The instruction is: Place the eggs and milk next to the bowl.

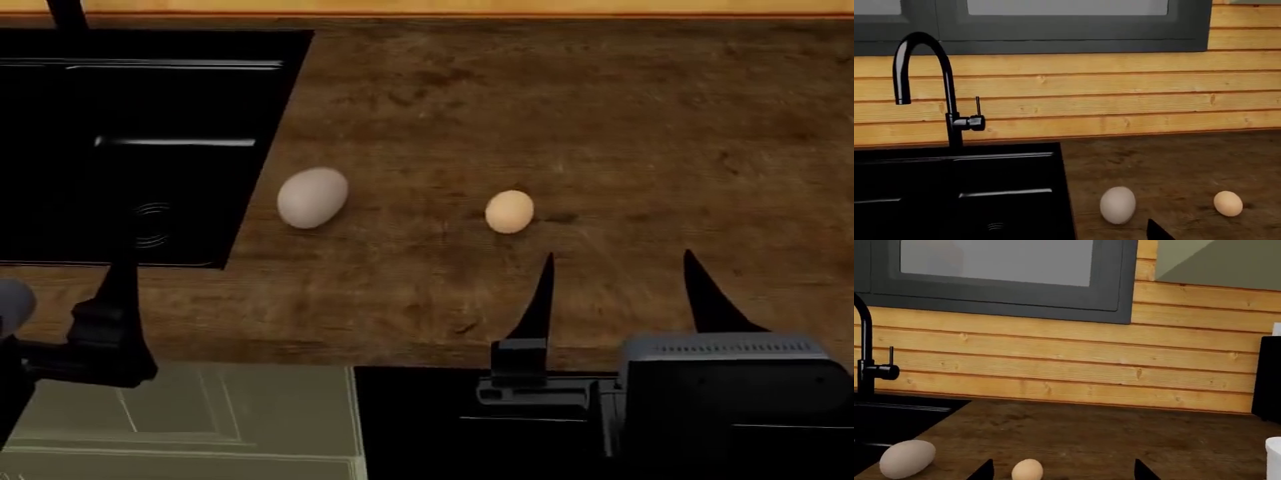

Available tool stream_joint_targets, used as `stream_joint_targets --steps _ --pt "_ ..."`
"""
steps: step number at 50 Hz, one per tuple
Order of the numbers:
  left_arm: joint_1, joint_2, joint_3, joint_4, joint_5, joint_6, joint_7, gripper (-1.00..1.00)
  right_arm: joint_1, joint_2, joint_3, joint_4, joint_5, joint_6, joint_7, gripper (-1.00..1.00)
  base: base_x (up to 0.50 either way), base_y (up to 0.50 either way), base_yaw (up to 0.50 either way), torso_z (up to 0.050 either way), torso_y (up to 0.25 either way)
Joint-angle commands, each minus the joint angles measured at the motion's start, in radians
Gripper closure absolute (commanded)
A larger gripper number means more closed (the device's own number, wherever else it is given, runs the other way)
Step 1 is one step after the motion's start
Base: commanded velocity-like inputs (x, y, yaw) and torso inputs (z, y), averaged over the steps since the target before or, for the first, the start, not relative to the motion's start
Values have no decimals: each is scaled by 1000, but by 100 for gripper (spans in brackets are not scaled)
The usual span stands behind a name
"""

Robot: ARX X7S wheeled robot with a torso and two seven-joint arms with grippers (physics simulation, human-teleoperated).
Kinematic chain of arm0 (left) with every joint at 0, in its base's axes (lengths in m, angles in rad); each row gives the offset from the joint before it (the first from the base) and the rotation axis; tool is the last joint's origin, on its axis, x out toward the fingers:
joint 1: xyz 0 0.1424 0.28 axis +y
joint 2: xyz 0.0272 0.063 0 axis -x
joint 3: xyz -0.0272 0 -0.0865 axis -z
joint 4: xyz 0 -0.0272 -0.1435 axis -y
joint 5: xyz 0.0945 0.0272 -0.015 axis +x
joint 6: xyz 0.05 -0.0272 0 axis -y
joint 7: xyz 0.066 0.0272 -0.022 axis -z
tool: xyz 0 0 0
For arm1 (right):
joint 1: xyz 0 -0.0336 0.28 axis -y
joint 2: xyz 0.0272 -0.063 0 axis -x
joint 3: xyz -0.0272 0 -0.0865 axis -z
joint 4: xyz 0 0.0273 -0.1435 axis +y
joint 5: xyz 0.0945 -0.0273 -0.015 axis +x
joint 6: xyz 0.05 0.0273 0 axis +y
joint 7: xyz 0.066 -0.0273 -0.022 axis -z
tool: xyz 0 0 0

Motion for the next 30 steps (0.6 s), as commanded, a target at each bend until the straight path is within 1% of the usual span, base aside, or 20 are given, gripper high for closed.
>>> stream_joint_targets --steps 1,10,30 --pt "7 18 -17 -5 8 3 26 -100 -3 -14 27 -12 0 12 -17 -100 199 0 0 0 0" --pt "5 16 -16 -6 4 2 24 -100 3 -12 23 -10 4 16 -13 -100 224 0 0 0 0" --pt "-1 11 -17 -11 -6 6 20 -100 13 -4 10 -12 9 23 -8 -100 279 0 0 0 0"
